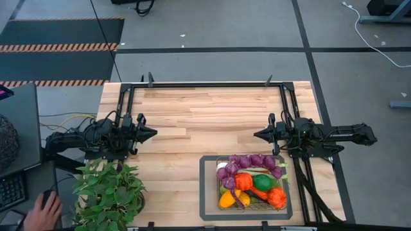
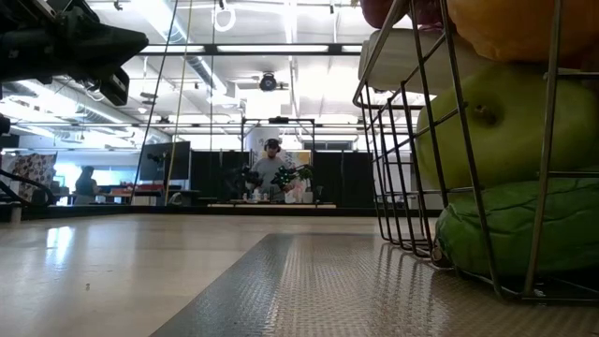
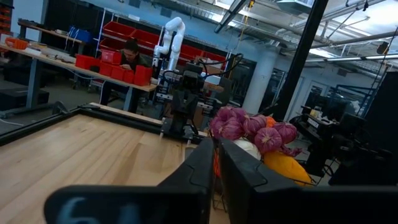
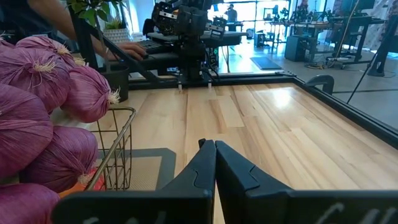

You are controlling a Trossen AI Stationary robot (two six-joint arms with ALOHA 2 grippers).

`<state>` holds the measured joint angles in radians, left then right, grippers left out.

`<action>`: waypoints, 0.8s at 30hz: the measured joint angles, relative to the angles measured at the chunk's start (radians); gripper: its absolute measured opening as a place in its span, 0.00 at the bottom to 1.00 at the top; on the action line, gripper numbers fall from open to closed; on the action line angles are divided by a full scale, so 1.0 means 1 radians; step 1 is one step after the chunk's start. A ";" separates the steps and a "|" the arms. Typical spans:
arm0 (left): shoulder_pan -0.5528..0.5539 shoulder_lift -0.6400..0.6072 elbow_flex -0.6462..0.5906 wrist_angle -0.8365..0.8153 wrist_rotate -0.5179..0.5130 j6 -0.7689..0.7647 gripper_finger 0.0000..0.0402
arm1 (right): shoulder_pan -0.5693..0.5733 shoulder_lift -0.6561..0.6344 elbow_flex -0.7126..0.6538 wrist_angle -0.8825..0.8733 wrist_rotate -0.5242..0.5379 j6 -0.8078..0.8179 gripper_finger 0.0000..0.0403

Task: Build produce basket
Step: Return to Home Position

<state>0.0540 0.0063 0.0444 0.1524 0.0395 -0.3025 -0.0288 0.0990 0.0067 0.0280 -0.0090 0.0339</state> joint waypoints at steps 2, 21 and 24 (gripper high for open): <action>0.000 0.000 0.000 0.000 0.000 0.000 0.07 | 0.000 0.000 0.000 0.000 0.000 0.000 0.04; 0.000 0.000 0.000 0.000 0.000 0.000 0.06 | 0.000 0.000 0.000 0.000 0.000 0.000 0.04; 0.000 0.000 0.000 0.000 0.000 0.000 0.07 | 0.000 0.000 0.000 0.000 0.000 0.000 0.04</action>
<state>0.0537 0.0063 0.0441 0.1524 0.0391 -0.3023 -0.0288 0.0990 0.0067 0.0280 -0.0093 0.0338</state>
